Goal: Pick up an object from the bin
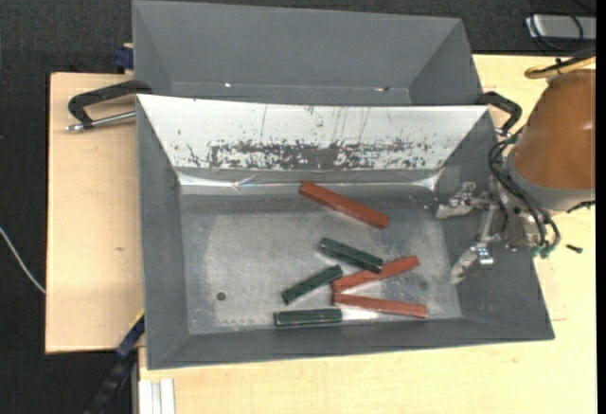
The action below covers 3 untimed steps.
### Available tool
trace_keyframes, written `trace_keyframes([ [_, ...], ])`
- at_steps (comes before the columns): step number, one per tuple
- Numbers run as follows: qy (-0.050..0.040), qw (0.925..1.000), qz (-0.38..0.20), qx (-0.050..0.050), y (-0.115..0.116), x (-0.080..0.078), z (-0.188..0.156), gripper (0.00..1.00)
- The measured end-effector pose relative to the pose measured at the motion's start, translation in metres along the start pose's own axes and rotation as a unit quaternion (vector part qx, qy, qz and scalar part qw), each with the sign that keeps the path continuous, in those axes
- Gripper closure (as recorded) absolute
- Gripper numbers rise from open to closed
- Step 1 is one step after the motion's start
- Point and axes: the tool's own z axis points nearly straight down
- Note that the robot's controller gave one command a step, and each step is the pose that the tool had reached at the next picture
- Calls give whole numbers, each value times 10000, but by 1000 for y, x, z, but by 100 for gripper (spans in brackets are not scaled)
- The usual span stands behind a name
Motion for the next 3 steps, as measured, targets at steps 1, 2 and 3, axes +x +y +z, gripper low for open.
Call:
trace_keyframes([
  [1, 39, 10000, 51, -17, 9, -2, 44, 0],
  [2, 3, 9921, -1257, 8, 37, -17, 71, 100],
  [3, 3, 9921, -1257, 9, 37, -17, 71, 100],
])
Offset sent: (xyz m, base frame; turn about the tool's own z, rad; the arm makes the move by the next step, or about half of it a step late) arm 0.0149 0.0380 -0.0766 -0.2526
